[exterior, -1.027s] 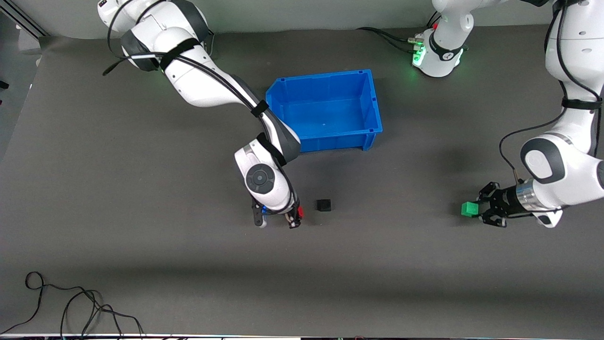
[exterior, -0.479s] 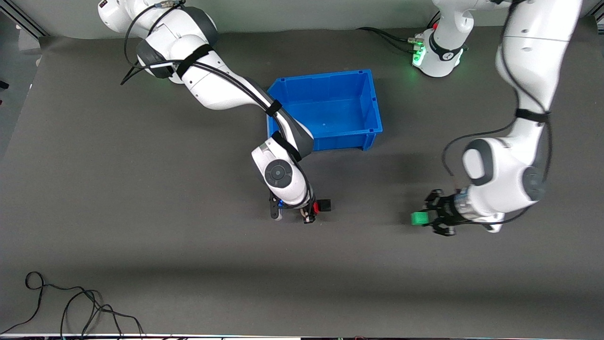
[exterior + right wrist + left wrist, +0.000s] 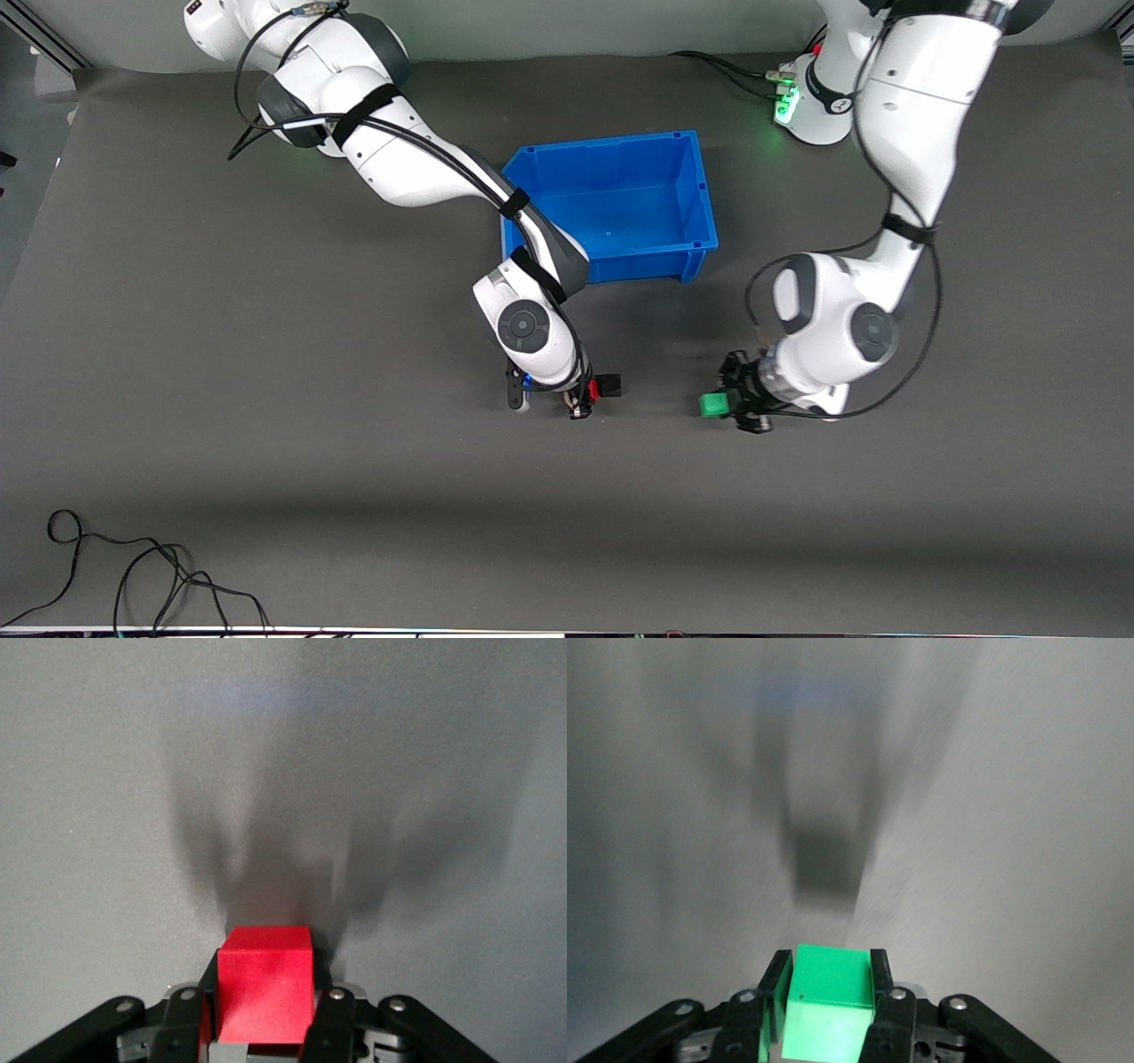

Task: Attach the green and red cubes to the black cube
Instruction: 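Place the red cube beside the black cube while the left gripper brings green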

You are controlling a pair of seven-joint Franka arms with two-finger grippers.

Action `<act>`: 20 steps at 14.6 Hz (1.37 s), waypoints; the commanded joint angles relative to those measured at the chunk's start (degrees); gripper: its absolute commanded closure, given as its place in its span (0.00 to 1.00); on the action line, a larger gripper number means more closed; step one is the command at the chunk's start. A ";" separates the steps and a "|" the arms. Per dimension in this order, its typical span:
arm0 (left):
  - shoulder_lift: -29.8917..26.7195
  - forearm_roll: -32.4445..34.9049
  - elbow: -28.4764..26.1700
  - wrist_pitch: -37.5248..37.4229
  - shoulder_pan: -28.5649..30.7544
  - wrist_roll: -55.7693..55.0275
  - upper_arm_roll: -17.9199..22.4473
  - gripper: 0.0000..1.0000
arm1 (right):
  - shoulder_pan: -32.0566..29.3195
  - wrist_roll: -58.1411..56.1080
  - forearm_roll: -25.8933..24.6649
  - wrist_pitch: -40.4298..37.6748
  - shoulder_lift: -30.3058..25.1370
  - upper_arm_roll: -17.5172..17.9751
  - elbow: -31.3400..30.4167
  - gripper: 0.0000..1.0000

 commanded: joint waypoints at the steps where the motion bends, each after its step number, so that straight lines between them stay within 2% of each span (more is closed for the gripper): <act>1: 1.15 -0.61 0.15 3.38 -4.82 -2.81 1.13 0.91 | 0.86 1.54 1.03 -0.60 2.02 -0.31 3.22 0.82; 7: 3.70 -0.52 0.41 8.13 -9.75 -6.77 1.22 0.91 | 0.95 1.71 1.03 0.90 2.81 -0.31 3.22 0.81; 8: 3.70 -0.52 0.41 8.22 -10.28 -7.04 1.13 0.91 | 0.95 1.71 1.03 0.90 2.81 -0.31 3.22 0.72; 9: 3.87 -0.52 0.50 8.31 -10.80 -7.13 1.13 0.91 | 0.95 1.71 0.94 0.90 2.81 -0.31 3.13 0.68; 13: 5.28 -0.17 1.99 9.10 -12.13 -9.32 1.31 0.91 | 0.95 1.63 0.94 0.90 2.81 -0.31 3.48 0.80; 14: 5.37 -0.26 2.08 9.19 -12.21 -9.50 1.31 0.91 | 0.95 1.71 1.03 0.90 2.81 -0.31 3.48 0.80; 15: 5.45 -0.17 2.17 9.19 -12.39 -10.54 1.39 0.89 | 0.95 1.71 1.11 0.98 2.81 -0.23 3.48 0.73; 16: 5.46 -0.17 2.17 9.28 -13.00 -11.77 1.57 0.88 | 0.95 1.89 1.03 0.90 2.81 -0.23 3.40 0.40; 17: 5.46 -0.09 2.17 9.63 -13.09 -12.39 1.66 0.87 | 0.95 1.98 1.11 0.90 2.81 -0.23 3.40 0.27; 18: 5.46 -0.09 2.17 9.80 -13.18 -12.40 1.66 0.83 | 0.95 1.80 1.12 0.81 2.72 -0.23 3.31 0.18; 19: 5.46 0.18 2.17 9.80 -13.09 -12.40 1.66 0.66 | 0.86 1.72 1.12 0.46 2.37 -0.23 3.22 0.06; 20: 5.46 0.70 2.17 9.72 -13.09 -12.31 1.66 0.33 | 0.86 1.80 1.12 0.37 2.02 -0.23 3.22 0.00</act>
